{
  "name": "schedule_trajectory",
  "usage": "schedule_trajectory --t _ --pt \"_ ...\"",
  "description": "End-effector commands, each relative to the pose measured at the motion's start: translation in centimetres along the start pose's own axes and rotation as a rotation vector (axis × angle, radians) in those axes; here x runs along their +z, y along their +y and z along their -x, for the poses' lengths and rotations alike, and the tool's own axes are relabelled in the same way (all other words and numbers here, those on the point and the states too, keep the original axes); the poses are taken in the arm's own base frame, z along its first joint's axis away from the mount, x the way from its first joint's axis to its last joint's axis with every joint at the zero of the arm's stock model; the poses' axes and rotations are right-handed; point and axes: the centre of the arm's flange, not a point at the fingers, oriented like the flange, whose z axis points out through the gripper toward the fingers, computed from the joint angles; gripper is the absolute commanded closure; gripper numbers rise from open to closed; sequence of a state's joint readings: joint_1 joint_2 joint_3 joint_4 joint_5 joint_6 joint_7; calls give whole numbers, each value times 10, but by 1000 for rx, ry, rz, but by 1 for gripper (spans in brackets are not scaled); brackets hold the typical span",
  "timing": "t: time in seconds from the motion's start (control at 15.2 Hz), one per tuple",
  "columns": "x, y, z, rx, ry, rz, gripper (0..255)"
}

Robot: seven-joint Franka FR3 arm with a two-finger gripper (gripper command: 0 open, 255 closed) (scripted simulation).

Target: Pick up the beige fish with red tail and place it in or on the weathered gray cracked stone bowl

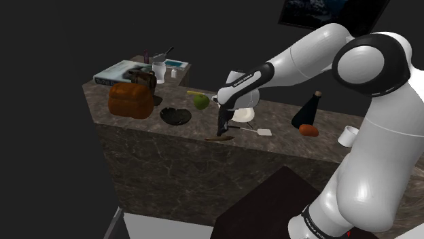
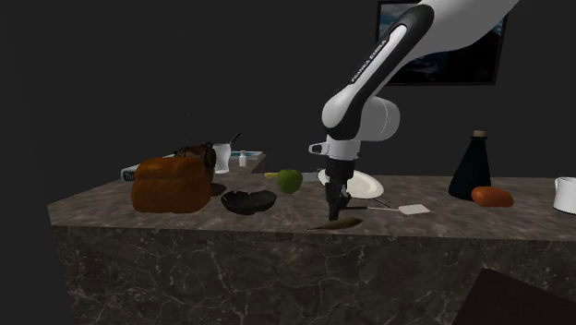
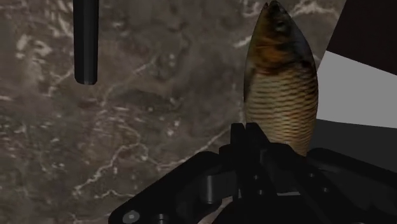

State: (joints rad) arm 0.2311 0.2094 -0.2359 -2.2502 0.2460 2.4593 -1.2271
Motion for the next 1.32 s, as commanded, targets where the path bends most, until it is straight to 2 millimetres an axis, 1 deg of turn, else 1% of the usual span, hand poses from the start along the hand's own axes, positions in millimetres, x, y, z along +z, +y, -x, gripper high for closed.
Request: schedule_trajectory --t 0.0,0.13,0.2,0.26,0.46,0.92,0.99,1.25 --pt "3 -2 1 0 -5 -7 255" --pt "4 -3 2 0 -5 -7 255" --pt "1 -1 1 0 0 1 255" --pt "1 -1 1 0 0 1 0" --pt "-2 -65 -30 -167 -85 201 0" --pt "34 -58 -27 -167 -85 201 0" --pt "37 -57 -27 -167 -85 201 0" --pt "37 -57 -27 -167 -85 201 0"
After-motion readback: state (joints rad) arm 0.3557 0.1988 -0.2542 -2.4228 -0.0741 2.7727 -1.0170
